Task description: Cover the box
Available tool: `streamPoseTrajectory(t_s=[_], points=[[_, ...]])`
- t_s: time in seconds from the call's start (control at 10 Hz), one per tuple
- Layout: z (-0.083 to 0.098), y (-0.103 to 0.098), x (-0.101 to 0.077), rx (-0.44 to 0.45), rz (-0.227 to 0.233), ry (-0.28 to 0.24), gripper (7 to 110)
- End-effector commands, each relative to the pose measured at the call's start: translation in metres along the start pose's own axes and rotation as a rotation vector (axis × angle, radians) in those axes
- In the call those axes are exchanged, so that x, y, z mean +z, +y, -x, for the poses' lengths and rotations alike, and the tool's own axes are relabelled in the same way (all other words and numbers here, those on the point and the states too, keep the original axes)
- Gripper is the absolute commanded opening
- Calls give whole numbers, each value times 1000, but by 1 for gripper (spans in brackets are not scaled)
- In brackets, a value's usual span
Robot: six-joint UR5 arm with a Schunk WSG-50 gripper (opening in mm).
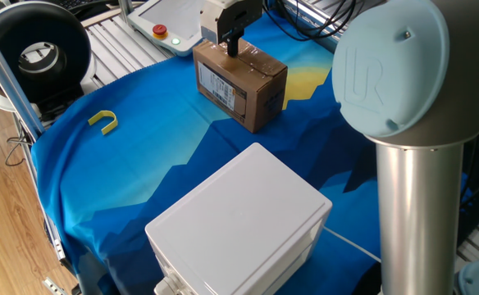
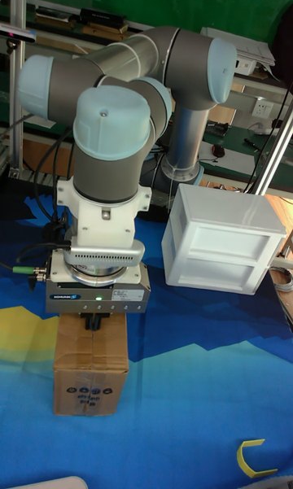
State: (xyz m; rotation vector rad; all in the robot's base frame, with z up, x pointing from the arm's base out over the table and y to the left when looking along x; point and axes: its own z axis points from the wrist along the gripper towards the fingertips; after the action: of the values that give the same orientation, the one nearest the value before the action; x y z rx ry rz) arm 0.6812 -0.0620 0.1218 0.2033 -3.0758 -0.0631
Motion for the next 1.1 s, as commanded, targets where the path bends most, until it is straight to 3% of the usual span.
streamPoseTrajectory(t_s=[0.0,1.0], points=[[2,1,-1,1,10,-9,7],[4,0,0,0,6,-14,7]])
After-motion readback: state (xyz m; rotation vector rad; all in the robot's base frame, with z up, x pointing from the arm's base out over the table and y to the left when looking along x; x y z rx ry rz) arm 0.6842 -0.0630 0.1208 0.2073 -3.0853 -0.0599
